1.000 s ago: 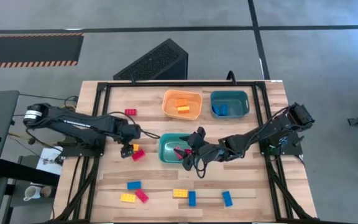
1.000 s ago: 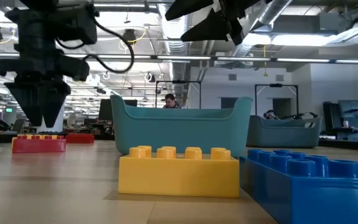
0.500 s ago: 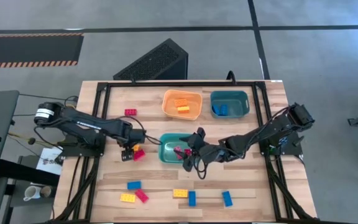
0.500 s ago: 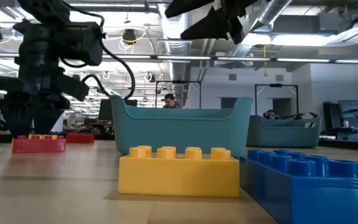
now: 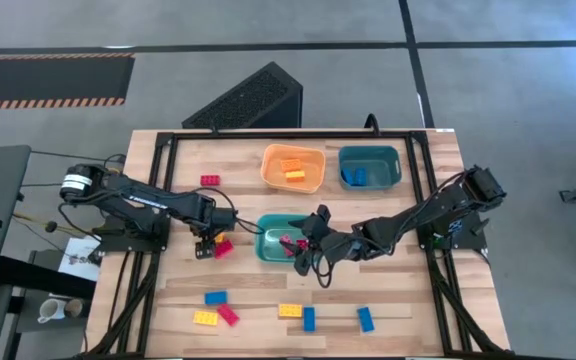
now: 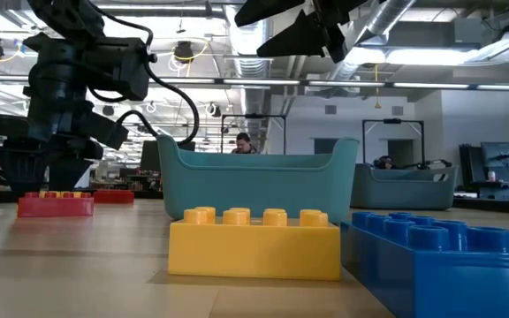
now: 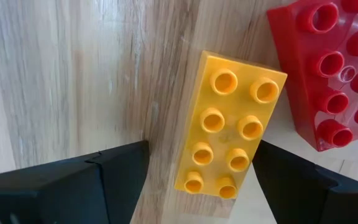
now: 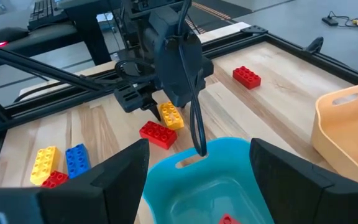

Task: Sort & place blocks by color
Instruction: Put the yellow game piece into the yellow bin

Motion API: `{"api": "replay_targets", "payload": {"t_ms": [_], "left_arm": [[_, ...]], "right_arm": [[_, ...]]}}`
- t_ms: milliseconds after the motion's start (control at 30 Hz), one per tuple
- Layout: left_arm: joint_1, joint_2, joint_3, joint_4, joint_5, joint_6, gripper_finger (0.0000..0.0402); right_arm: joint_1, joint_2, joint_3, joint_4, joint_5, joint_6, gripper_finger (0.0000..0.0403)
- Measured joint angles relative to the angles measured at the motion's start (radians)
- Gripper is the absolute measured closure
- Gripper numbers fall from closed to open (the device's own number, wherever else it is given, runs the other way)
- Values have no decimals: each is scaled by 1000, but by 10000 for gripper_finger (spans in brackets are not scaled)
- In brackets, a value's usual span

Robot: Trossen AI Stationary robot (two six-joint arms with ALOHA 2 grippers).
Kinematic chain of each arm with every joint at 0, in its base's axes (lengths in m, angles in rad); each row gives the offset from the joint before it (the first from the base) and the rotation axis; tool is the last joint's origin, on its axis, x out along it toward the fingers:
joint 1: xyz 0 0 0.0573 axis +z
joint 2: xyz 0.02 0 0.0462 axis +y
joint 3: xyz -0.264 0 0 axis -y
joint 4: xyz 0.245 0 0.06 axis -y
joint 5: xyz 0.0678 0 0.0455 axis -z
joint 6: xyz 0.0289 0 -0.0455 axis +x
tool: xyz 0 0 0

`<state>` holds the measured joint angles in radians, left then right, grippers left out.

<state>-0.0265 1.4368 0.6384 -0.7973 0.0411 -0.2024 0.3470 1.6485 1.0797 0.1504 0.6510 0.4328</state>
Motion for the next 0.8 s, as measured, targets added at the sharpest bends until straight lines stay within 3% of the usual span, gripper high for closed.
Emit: {"api": "replay_targets", "payload": {"t_ms": [533, 800], "left_arm": [[0, 2, -2, 1, 6, -9, 135], [0, 2, -3, 1, -14, -20, 186]], "right_arm": [[0, 0, 0, 2, 0, 4, 101], [0, 0, 0, 8, 0, 3, 101]]}}
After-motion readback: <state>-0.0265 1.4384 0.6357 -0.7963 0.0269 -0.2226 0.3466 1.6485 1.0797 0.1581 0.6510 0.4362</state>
